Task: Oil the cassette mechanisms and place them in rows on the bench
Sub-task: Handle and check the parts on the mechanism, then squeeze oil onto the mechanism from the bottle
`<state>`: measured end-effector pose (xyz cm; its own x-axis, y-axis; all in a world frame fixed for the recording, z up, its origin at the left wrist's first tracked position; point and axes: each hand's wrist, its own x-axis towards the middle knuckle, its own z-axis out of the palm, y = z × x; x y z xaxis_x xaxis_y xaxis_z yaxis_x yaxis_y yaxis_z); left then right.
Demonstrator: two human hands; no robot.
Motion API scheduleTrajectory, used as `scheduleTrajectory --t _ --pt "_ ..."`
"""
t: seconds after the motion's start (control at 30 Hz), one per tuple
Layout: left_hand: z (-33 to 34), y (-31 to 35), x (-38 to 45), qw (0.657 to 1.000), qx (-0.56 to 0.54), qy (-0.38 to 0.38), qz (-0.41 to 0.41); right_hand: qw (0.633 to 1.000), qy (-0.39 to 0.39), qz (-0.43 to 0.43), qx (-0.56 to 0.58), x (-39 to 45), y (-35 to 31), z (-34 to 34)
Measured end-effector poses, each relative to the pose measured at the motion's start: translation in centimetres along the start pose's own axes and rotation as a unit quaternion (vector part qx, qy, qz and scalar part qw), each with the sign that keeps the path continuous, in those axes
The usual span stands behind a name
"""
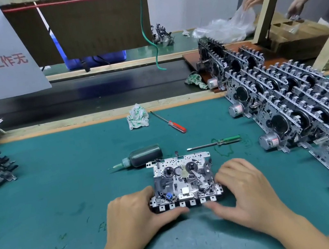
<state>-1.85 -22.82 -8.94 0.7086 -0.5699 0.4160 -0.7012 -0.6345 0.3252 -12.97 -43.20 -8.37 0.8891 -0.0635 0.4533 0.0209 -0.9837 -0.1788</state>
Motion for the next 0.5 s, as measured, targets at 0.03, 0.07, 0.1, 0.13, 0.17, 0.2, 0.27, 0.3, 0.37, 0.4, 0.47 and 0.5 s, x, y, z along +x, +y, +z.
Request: scheduleTrajectory --t 0.03,0.07,0.1,0.13,0.17,0.2,0.27,0.3,0.37,0.4,0.47,0.5 --pt "0.1 0.0 0.0 1.0 0.002 -0.005 -0.011 0.999 0.004 0.043 0.011 0.5 0.2 -0.3" --pt "0.2 0.1 0.1 1.0 0.006 -0.01 -0.018 0.995 0.017 0.097 0.03 1.2 0.4 -0.8" --pt "0.1 0.0 0.2 1.0 0.011 -0.015 -0.022 0.986 0.034 0.15 0.056 2.2 0.5 -1.1" --pt "0.2 0.0 0.2 0.999 0.015 -0.019 -0.025 0.978 0.042 0.186 0.083 3.3 0.6 -1.4" --pt "0.2 -0.1 0.2 0.999 0.017 -0.022 -0.027 0.975 0.034 0.194 0.1 4.6 0.5 -1.5" --pt "0.2 -0.1 0.2 0.999 0.02 -0.025 -0.029 0.977 0.011 0.182 0.114 5.9 0.5 -1.3" --pt "0.1 0.0 0.2 0.999 0.025 -0.03 -0.031 0.975 -0.052 0.142 0.161 8.9 -0.1 -0.6" --pt "0.0 0.0 0.3 0.999 0.027 -0.031 -0.031 0.968 -0.093 0.132 0.194 10.5 -0.6 -0.3" --pt "-0.1 0.1 0.2 0.998 0.029 -0.034 -0.033 0.946 -0.19 0.125 0.231 13.5 -1.6 0.5" --pt "-0.1 0.1 0.2 0.998 0.029 -0.036 -0.034 0.935 -0.248 0.121 0.223 14.8 -2.0 1.0" --pt "-0.2 0.2 0.3 0.999 0.026 -0.035 -0.029 0.913 -0.362 0.103 0.16 16.6 -2.7 2.0" --pt "-0.2 0.2 0.3 0.999 0.025 -0.032 -0.027 0.904 -0.399 0.093 0.123 17.3 -2.9 2.4"
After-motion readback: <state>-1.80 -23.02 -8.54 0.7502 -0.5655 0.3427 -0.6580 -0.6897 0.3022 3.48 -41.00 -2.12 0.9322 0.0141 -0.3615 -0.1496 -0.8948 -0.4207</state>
